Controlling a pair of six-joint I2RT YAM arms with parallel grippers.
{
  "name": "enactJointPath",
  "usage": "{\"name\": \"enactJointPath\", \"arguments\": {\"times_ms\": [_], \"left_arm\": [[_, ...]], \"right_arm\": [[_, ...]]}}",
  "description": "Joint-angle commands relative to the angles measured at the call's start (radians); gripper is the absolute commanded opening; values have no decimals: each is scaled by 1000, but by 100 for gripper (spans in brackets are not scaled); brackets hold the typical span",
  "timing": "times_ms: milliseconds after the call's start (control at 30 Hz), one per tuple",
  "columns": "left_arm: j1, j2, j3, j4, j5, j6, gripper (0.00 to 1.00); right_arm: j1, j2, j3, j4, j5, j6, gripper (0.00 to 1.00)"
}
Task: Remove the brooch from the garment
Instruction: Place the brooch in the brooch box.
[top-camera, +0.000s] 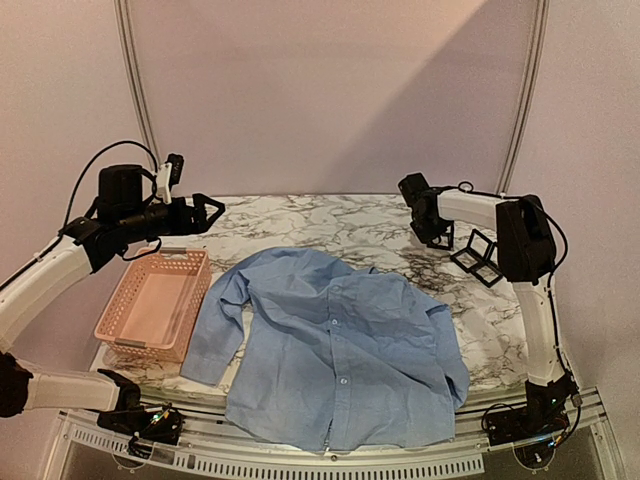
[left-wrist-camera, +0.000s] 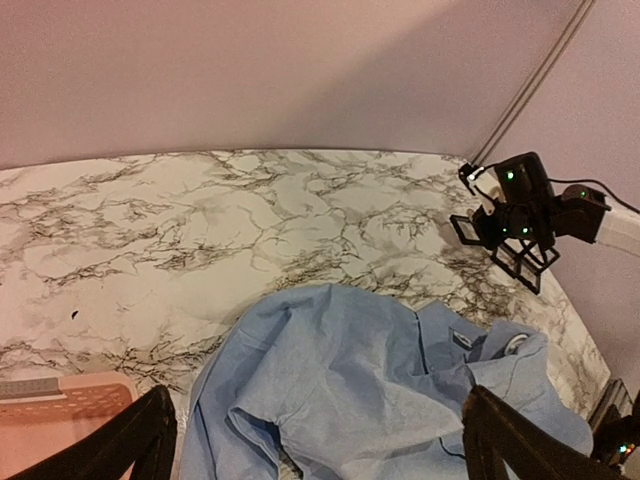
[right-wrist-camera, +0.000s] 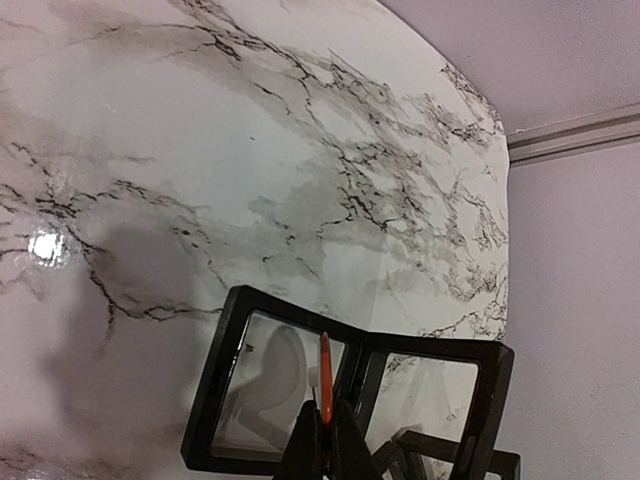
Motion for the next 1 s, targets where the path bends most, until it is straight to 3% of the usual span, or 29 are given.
{"name": "enactJointPath", "arguments": {"times_ms": [0,967], "left_arm": [[17,10,-16,5,14,-8,100],[36,15,-20,29,62,-32,99]], "right_arm": [[-7,46,32,14,42,-9,0],[-10,69,34,-4,89,-16,7]]}}
